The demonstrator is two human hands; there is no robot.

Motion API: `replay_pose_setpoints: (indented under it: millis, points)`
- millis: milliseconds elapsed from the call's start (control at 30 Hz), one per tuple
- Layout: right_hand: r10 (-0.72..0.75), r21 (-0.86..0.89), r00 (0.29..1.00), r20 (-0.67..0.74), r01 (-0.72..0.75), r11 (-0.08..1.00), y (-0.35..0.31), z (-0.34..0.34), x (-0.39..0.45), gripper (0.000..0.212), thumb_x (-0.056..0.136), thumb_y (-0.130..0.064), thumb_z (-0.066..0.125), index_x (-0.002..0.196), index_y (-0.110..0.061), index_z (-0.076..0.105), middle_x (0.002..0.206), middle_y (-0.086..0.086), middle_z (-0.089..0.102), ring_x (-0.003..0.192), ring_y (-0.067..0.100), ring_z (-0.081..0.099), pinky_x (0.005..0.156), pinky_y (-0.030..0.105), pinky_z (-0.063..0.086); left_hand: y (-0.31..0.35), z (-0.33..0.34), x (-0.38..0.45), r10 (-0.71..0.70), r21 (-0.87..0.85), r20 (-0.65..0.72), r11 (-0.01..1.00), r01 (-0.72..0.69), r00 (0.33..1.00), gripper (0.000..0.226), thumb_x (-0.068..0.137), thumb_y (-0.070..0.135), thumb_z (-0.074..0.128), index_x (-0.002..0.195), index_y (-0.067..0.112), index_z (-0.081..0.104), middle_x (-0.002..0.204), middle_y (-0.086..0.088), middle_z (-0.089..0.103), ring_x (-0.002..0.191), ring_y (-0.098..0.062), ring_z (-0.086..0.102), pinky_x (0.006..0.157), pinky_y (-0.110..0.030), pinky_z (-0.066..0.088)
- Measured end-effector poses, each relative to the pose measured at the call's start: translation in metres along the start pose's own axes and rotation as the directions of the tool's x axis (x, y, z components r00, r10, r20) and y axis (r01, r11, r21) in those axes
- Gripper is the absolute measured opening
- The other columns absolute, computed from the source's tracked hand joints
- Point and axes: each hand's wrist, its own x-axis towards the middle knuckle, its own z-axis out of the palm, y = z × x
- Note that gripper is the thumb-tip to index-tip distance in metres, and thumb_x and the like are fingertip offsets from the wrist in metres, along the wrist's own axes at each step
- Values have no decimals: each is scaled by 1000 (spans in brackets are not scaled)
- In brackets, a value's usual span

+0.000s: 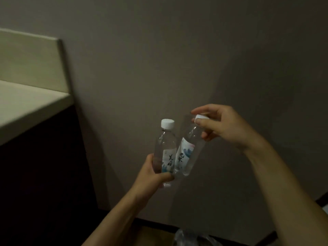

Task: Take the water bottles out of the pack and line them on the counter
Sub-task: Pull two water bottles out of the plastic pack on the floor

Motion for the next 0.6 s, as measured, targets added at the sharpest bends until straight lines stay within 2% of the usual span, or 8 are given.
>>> replay_pose_setpoints:
  millis: [100,200,300,367,433,500,600]
  points:
    - [-66,-16,998,-8,66,998,-36,38,11,19,88,-8,66,105,-17,67,101,14,66,47,4,55,48,18,49,23,-41,-19,81,28,-95,997,-78,992,49,75,-1,75,113,18,51,103,-1,67,89,-9,68,64,-22,54]
    - [-142,-47,990,-20,140,989,-68,75,22,21,83,-13,72,103,-13,66,91,6,64,52,5,52,45,15,43,42,-71,-34,129,36,-174,992,-125,976,44,77,17,80,111,20,53,99,-1,70,83,-7,70,57,-17,51]
    - [-213,-95,976,-50,207,974,-91,100,32,21,78,-17,76,97,-17,66,89,3,67,65,9,57,47,19,45,63,-93,-47,140,59,-240,990,-130,960,45,74,34,81,110,21,56,101,-2,70,85,-13,72,59,-22,54]
    - [-252,-117,965,-74,242,963,-102,110,37,19,74,-16,75,91,-21,68,87,1,69,76,16,64,61,33,55,78,-106,-56,167,86,-292,985,-148,942,49,69,34,84,106,17,58,97,-2,71,80,-11,72,61,-26,57]
    - [-285,-105,956,-68,277,955,-112,118,41,19,71,-18,72,90,-22,68,86,0,69,83,18,67,74,39,57,90,-116,-66,180,104,-342,983,-153,923,49,66,33,86,104,16,59,92,0,71,76,-8,72,61,-28,60]
    - [-324,-59,945,-47,322,945,-123,125,43,21,69,-22,71,90,-23,68,87,-1,69,82,17,66,72,35,56,100,-127,-76,197,113,-372,980,-166,907,49,65,35,85,104,19,60,93,2,72,78,-8,72,63,-28,59]
    - [-386,8,922,-12,386,922,-144,138,45,19,76,-20,72,93,-25,67,92,-4,67,85,14,65,67,26,51,116,-144,-93,250,144,-386,967,-210,888,55,63,38,87,109,19,62,99,-3,73,88,-16,73,75,-35,59]
